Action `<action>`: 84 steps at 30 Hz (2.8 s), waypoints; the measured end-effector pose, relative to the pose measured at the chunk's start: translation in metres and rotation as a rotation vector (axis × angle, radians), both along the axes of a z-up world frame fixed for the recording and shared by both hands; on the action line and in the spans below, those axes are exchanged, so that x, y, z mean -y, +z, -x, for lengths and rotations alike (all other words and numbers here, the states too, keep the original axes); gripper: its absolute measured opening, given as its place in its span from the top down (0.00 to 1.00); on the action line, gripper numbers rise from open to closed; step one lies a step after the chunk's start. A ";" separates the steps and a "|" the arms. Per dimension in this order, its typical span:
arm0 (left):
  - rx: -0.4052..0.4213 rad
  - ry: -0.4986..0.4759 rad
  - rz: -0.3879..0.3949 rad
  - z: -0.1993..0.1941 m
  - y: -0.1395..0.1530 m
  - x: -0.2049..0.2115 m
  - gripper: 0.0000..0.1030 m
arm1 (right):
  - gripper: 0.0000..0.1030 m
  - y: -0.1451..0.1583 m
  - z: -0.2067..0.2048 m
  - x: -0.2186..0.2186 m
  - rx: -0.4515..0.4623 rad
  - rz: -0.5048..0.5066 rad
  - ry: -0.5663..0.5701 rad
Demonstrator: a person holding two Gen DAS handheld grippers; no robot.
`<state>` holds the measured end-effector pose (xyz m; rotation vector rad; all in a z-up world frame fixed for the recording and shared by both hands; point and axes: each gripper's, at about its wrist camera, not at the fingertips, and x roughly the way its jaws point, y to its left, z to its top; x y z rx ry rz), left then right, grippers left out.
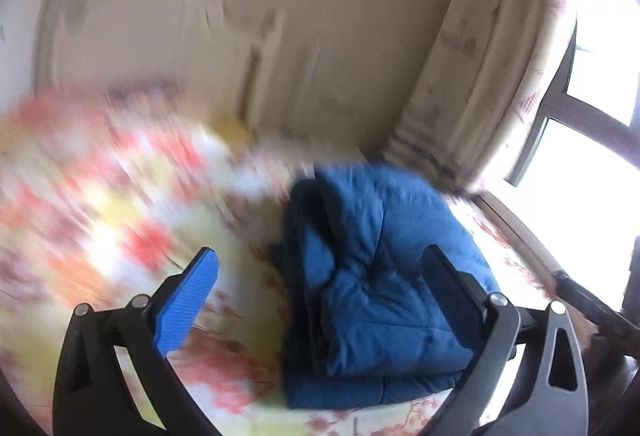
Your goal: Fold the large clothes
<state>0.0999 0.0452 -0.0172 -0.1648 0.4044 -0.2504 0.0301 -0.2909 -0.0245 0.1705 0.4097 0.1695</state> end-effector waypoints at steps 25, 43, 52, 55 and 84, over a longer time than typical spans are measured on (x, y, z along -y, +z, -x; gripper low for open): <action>0.085 0.092 -0.206 0.124 -0.017 0.068 0.02 | 0.05 -0.015 0.119 -0.051 0.139 0.196 -0.203; 0.094 0.103 -0.211 0.130 -0.016 0.070 0.02 | 0.05 -0.017 0.116 -0.046 0.124 0.179 -0.209; 0.094 0.108 -0.213 0.130 -0.016 0.071 0.02 | 0.05 -0.017 0.116 -0.046 0.124 0.179 -0.209; 0.095 0.108 -0.214 0.130 -0.016 0.071 0.02 | 0.05 -0.017 0.116 -0.046 0.126 0.179 -0.208; 0.104 0.112 -0.216 0.129 -0.014 0.062 0.02 | 0.05 -0.017 0.116 -0.046 0.128 0.177 -0.207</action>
